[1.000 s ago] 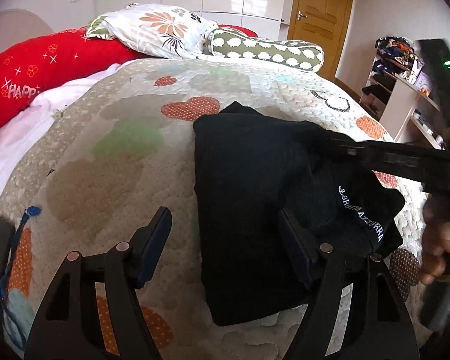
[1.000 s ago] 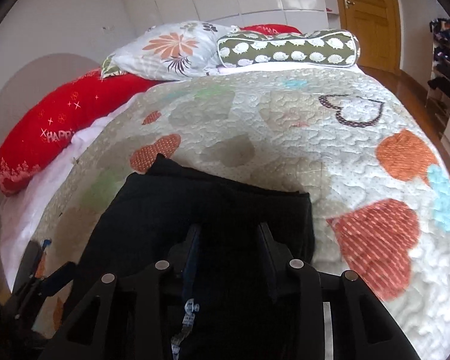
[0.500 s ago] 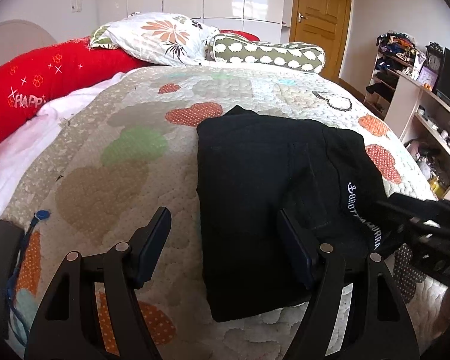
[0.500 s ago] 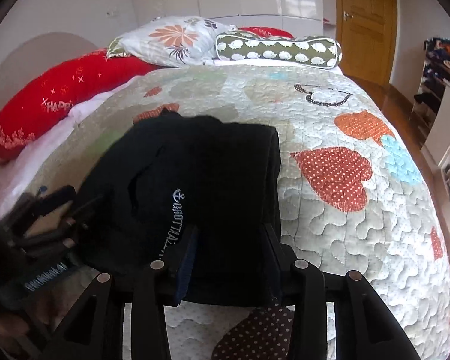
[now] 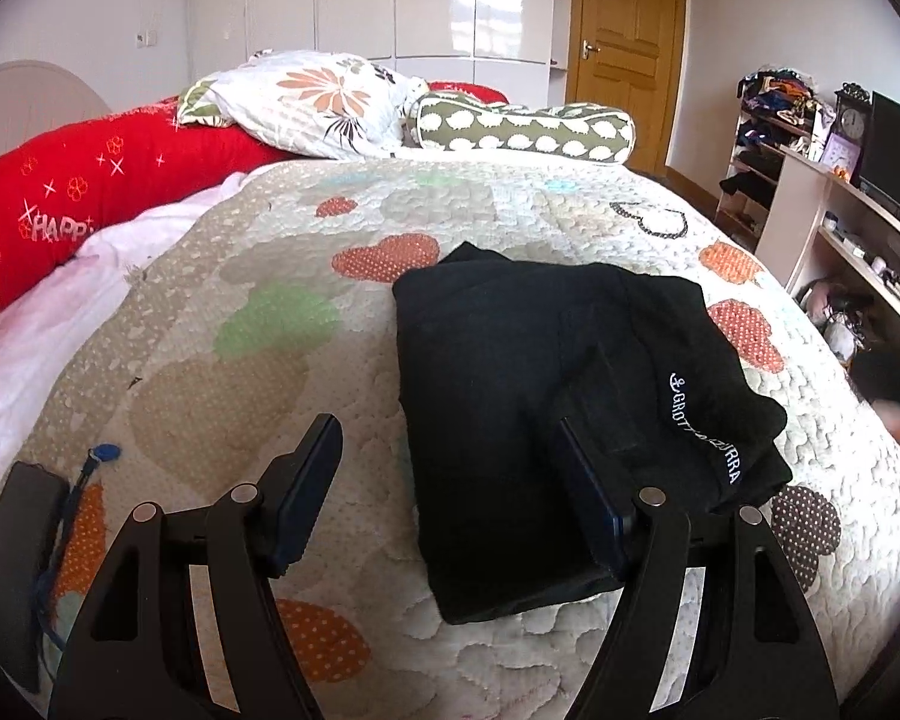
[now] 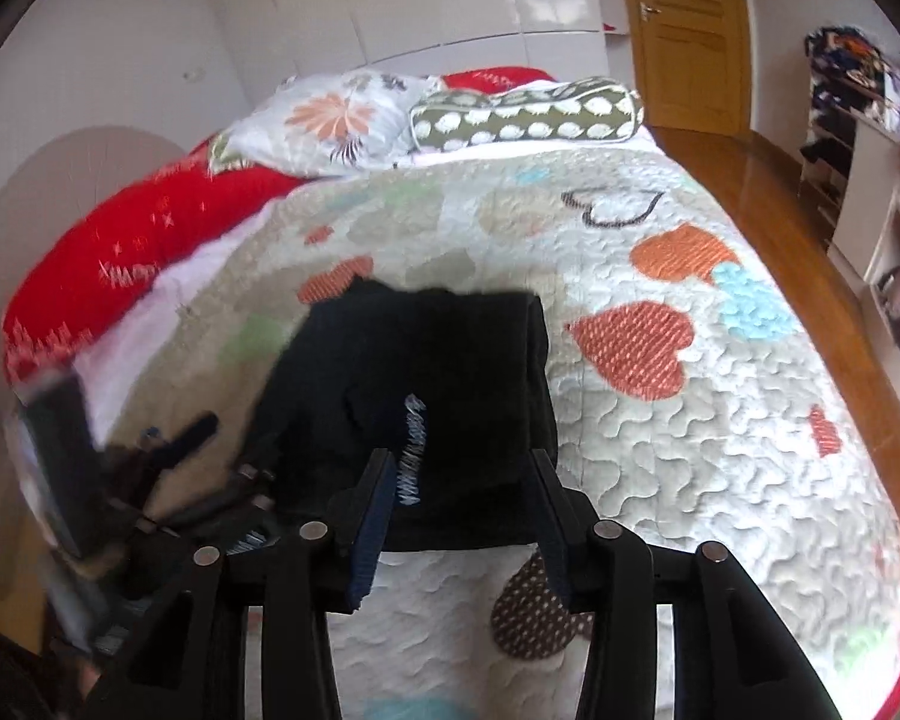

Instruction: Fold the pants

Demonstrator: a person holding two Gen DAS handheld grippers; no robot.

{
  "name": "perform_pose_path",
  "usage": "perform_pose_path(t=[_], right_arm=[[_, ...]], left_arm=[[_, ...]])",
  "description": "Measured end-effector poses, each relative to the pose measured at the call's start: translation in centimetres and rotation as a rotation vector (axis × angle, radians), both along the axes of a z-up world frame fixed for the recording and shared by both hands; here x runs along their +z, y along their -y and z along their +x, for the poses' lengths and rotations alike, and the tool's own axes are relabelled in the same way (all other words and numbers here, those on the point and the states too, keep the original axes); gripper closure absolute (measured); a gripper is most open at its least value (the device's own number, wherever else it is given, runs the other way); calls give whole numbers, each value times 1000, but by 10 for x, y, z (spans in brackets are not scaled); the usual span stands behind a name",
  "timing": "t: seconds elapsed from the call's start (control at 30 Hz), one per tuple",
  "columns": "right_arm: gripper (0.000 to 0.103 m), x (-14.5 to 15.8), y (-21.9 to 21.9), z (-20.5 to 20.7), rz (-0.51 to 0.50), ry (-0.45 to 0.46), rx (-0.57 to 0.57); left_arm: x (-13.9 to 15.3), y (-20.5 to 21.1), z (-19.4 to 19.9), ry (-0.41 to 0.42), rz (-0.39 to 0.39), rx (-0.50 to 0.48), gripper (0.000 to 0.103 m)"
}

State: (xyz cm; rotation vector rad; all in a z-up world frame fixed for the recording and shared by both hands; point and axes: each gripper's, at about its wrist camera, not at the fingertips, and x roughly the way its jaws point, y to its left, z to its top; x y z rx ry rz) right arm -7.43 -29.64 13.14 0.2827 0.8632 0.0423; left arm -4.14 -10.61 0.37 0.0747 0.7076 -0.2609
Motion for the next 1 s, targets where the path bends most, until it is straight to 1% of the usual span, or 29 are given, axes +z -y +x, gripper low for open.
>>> perform_pose_path(t=[0.03, 0.07, 0.13, 0.2, 0.27, 0.33, 0.37, 0.47, 0.5, 0.57, 0.63, 0.77, 0.83, 0.9, 1.0], right_arm=[[56, 10, -2, 5, 17, -10, 14], [55, 18, -3, 12, 60, -13, 38], [55, 26, -4, 24, 175, -49, 77], [55, 29, -6, 32, 223, -89, 73], [55, 29, -13, 36, 202, -91, 81], [55, 26, -17, 37, 163, -96, 70], [55, 23, -18, 38, 158, -96, 71], [55, 7, -15, 40, 205, -119, 95], [55, 2, -13, 42, 206, -133, 106], [55, -5, -13, 45, 181, -144, 123], [55, -9, -12, 46, 139, -124, 129], [55, -11, -9, 47, 45, -32, 143], [55, -10, -8, 48, -31, 25, 135], [55, -11, -8, 53, -105, 79, 150], [55, -15, -7, 63, -146, 122, 183]], left_arm=[[1, -1, 0, 5, 4, 5, 30], [1, -4, 0, 9, 6, 13, 30], [0, -10, 2, 3, -10, 30, 30], [-2, -16, 5, -17, -35, 42, 29], [-3, -20, 6, -33, -55, 49, 29], [-3, -21, 6, -31, -59, 56, 29], [-2, -21, 5, -27, -57, 57, 30], [-1, -19, 2, -11, -40, 59, 30], [-1, -18, 1, -9, -38, 63, 30], [-1, -18, 1, -8, -44, 69, 30], [-2, -19, 0, -2, -40, 69, 29], [-1, -19, 1, 11, -37, 78, 30], [1, -18, 1, 18, -42, 78, 30], [3, -17, 3, 23, -53, 76, 30], [5, -15, 7, 23, -67, 69, 30]])
